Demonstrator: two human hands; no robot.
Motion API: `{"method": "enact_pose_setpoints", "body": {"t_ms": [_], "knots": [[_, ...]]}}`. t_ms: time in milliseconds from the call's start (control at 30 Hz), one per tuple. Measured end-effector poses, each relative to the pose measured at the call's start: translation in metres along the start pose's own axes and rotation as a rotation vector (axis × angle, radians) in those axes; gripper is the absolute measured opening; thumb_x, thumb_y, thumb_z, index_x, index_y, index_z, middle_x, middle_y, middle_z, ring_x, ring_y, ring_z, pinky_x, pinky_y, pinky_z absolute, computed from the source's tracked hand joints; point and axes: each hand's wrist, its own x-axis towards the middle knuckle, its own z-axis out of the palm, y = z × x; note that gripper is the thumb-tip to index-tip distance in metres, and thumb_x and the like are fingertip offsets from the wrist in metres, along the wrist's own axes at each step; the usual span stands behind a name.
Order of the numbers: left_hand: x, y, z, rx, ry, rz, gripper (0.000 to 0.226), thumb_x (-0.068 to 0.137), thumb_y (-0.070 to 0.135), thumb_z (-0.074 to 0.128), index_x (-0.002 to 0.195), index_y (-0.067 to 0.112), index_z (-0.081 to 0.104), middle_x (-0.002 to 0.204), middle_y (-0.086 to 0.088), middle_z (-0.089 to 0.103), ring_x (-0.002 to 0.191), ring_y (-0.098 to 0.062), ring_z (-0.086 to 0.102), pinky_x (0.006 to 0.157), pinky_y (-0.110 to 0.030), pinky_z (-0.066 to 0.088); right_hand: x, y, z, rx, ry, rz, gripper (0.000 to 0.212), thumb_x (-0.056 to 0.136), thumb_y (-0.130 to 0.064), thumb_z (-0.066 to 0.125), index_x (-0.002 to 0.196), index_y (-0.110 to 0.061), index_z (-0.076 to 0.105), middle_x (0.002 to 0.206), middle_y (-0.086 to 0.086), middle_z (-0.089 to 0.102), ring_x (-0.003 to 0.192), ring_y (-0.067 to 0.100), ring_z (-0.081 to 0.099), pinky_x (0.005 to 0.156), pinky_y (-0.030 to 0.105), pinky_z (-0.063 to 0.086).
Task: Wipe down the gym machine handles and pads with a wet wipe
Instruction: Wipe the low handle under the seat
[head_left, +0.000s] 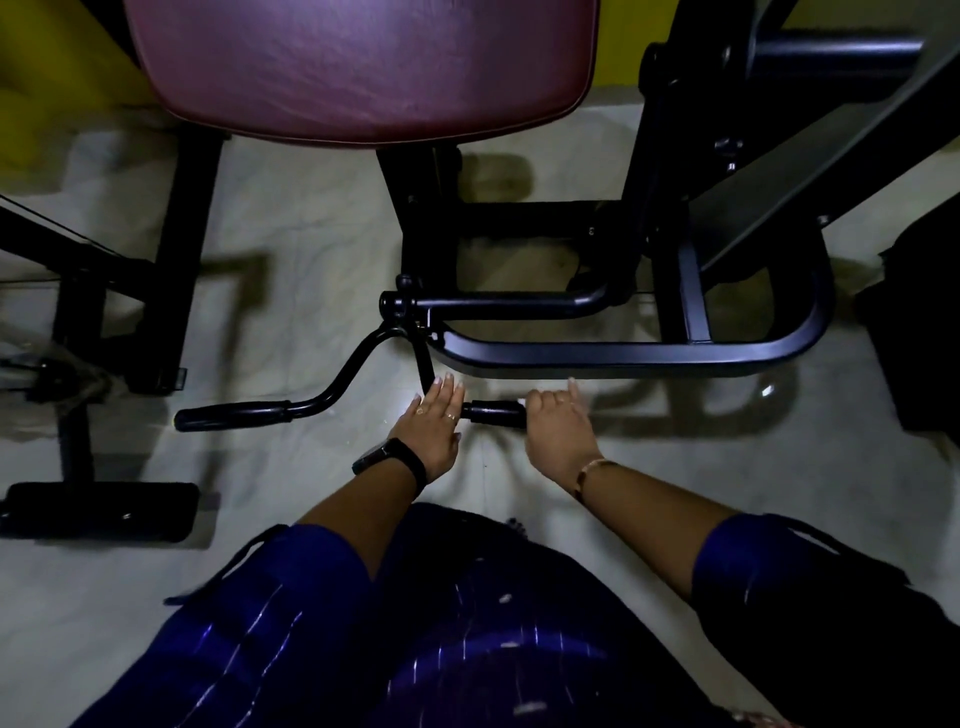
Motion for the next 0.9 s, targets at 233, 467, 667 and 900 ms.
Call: {"method": "enact_pose_setpoints", "body": {"t_ms": [233,467,667,900], "knots": [[-0.003,0.0,0.003,0.036,0.041,0.011,0.061,0.106,0.034,0.023,0.156,0.013,-0.005,0.164,-0.007,-0.008,0.151,-0.022,-0.008,0.12,-0.037,0.0,0.008,-0.046,0.003,-0.022,0.071,-0.213,0.07,0.089,-0.012,0.046,0.151,-0.003,0.016,0.155,0.018,0.024,0.145,0.031,0.019,0.117,0.041,-0.007],[-0.002,-0.013,0.004,0.031,0.042,0.081,0.062,0.105,0.034,0.024,0.155,0.015,-0.008,0.164,-0.006,-0.006,0.151,-0.022,-0.007,0.121,-0.039,0.0,-0.043,0.003,0.034,-0.127,0.115,-0.175,0.079,0.077,-0.008,0.031,0.153,-0.006,0.008,0.159,0.016,0.017,0.148,0.03,0.011,0.119,0.048,0.004],[0.0,-0.018,0.002,0.05,0.018,0.11,0.062,0.106,0.035,0.022,0.155,0.013,-0.01,0.164,-0.006,-0.006,0.151,-0.022,-0.006,0.12,-0.039,-0.001,0.006,-0.036,-0.004,0.063,0.013,0.16,0.058,0.08,-0.013,0.048,0.136,-0.002,0.044,0.131,0.017,0.053,0.125,0.034,0.046,0.118,0.049,0.004],[-0.001,-0.018,0.0,0.064,-0.004,0.116,0.061,0.106,0.035,0.02,0.155,0.013,-0.009,0.164,-0.005,-0.007,0.151,-0.02,-0.007,0.12,-0.039,-0.001,0.004,-0.065,0.008,-0.01,0.086,-0.121,0.073,0.085,-0.011,0.049,0.151,-0.005,0.019,0.156,0.017,0.024,0.146,0.03,0.017,0.119,0.043,-0.004]]}}
